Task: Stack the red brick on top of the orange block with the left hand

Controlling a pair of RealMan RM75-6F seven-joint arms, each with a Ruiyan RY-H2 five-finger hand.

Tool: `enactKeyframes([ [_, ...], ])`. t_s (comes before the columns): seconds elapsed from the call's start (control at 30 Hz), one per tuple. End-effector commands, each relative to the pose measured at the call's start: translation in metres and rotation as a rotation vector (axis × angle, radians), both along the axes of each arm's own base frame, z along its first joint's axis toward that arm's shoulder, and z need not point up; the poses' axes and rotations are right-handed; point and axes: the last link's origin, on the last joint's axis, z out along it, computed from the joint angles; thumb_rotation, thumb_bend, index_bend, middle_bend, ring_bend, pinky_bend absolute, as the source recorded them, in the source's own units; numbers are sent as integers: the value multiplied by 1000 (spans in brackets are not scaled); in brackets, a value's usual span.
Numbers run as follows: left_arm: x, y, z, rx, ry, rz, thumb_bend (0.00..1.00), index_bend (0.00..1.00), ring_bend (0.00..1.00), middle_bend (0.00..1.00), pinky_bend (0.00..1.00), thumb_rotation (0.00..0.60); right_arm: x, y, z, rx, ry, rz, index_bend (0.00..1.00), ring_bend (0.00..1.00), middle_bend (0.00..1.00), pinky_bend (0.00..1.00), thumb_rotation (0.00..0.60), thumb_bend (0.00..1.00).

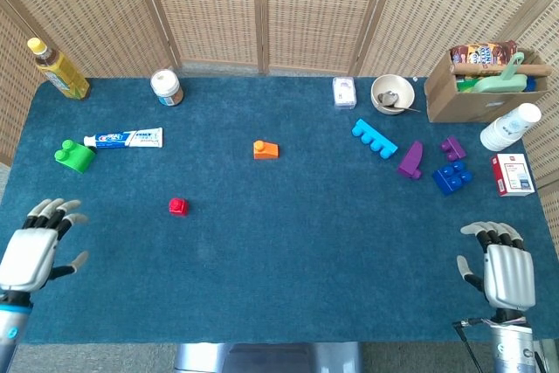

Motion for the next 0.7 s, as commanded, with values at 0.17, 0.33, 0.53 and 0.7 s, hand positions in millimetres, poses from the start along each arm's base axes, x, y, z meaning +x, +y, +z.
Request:
enactKeyframes([
  [0.17, 13, 47, -8, -53, 10, 0, 304, 309, 138, 194, 116, 600, -4, 0, 2, -9, 1, -20, 370, 252, 356, 221, 600, 267],
  [0.33, 20, 72, -17, -69, 17, -4, 304, 299, 134, 190, 116, 600, -7, 0, 3, -14, 1, -32, 371, 252, 356, 221, 600, 266],
  [0.53, 29, 92, -37, -118, 40, -15, 304, 251, 112, 159, 115, 600, -9, -2, 3, -13, 1, -42, 370, 252, 356, 221, 600, 266],
  [0.7, 34, 106, -54, -165, 51, -8, 304, 251, 108, 152, 115, 598, -11, -4, 3, -13, 0, -47, 370, 252, 356, 221, 600, 267],
])
